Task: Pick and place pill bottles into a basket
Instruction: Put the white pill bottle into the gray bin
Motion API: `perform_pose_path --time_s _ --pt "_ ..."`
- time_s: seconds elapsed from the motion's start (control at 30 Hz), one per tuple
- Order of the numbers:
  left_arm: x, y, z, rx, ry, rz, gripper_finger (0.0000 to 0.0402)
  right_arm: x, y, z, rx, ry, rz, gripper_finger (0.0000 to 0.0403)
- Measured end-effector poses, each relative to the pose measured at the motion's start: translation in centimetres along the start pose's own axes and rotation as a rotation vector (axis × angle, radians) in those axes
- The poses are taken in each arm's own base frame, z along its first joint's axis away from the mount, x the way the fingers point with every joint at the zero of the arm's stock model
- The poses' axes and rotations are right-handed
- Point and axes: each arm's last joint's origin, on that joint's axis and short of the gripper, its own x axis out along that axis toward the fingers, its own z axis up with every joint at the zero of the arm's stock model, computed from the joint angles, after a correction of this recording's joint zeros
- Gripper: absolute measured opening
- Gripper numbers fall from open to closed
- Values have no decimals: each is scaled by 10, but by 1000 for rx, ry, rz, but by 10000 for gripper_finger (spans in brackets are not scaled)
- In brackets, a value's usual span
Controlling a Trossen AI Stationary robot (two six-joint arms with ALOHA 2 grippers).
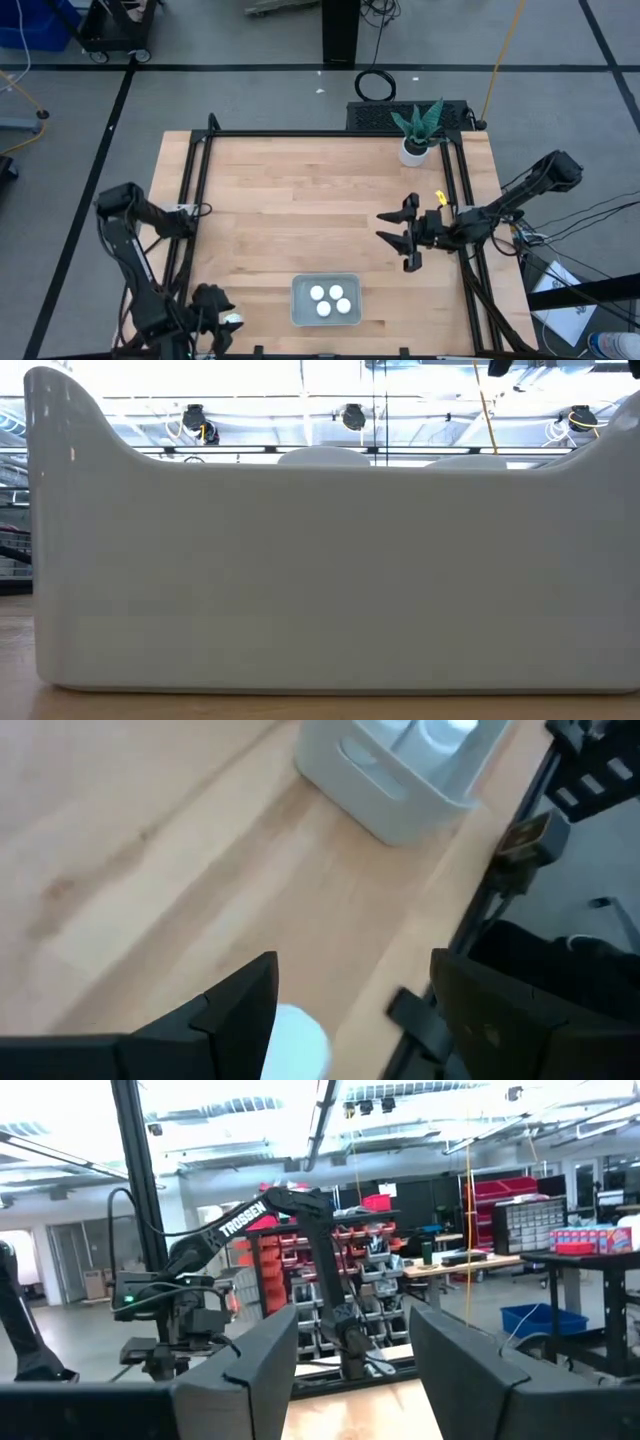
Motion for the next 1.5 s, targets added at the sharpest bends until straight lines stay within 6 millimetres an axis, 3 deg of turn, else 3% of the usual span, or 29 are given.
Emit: perform_pose_path --time_s 0.2,0.47,0.87,1.2,1.5 --pt "5 -14 -8 -23 58 22 268 0 0 -4 12 20 0 187" --pt "2 -5 -4 -79 47 155 268 3 3 -12 25 44 0 187" --pt "2 -5 -7 -123 78 166 268 3 3 -14 18 59 0 187" --pt "21 -2 -22 -108 90 266 269 3 3 -14 23 58 0 187" --pt "28 -5 -28 -115 110 251 269 3 3 -14 25 61 -1 187"
